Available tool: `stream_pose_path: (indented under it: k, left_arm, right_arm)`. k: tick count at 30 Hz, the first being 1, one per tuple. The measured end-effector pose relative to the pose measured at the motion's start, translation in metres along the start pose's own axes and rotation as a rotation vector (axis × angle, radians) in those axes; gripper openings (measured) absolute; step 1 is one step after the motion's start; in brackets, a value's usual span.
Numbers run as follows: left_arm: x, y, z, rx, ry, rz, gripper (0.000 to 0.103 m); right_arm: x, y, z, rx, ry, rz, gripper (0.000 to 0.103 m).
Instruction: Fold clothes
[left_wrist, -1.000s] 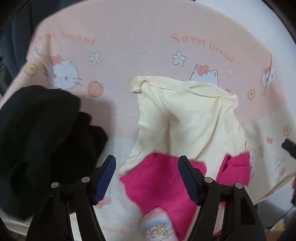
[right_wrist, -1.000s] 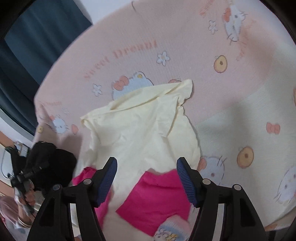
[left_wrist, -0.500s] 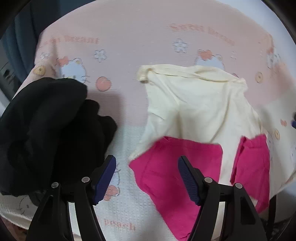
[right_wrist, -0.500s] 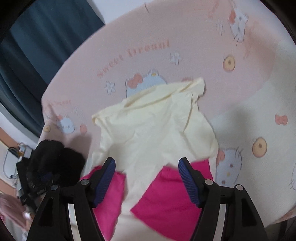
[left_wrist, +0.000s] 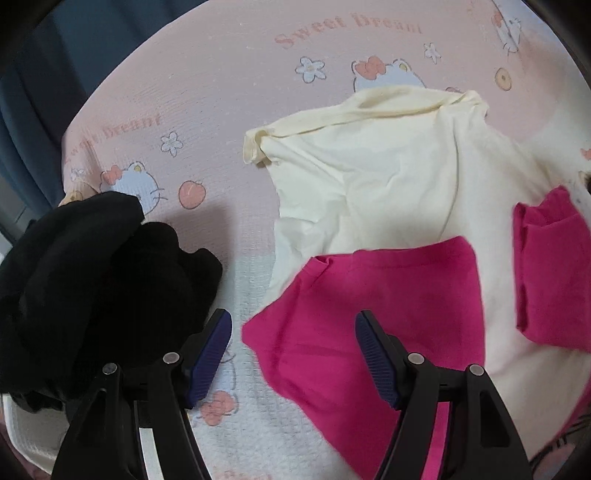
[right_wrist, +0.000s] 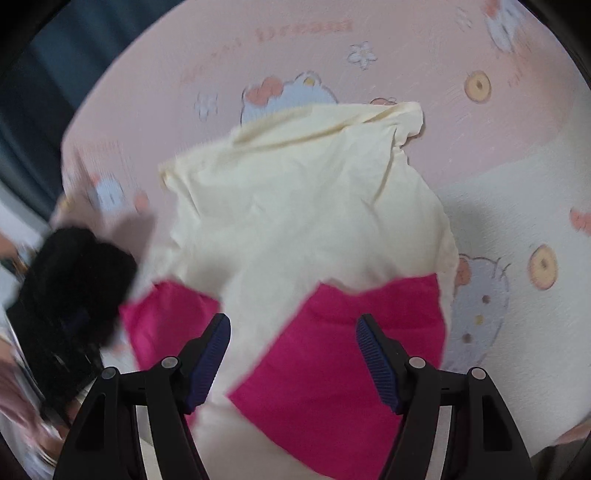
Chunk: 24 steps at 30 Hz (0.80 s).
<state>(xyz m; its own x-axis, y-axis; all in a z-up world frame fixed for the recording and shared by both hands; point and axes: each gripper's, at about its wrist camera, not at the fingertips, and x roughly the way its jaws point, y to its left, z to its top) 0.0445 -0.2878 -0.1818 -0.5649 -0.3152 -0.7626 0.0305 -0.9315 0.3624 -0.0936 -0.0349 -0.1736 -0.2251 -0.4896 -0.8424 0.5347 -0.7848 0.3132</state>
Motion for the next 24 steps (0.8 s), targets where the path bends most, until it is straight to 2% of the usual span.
stream_pose_path:
  k: [2,8,12,19,24]
  left_arm:
    - [0.012,-0.009,-0.002,-0.009,0.028,-0.005,0.068]
    - [0.043,-0.014,-0.018,-0.174,0.244,-0.134,0.068]
    - [0.063,-0.018,-0.029,-0.285,0.388,-0.22,0.068]
    - [-0.013,-0.046,-0.038,0.056,0.142,0.113,0.068]
    - [-0.054,-0.062,-0.057,0.268,-0.026,0.285,0.068]
  right_arm:
    - [0.006,0.004,-0.01,-0.046,0.018,-0.055,0.07]
    - [0.025,0.017,-0.041,-0.185,0.07,-0.218,0.07]
    - [0.028,0.019,-0.051,-0.217,0.066,-0.233,0.07]
    - [0.03,0.02,-0.063,-0.252,0.047,-0.228,0.07]
    - [0.031,0.021,-0.073,-0.277,0.033,-0.224,0.07]
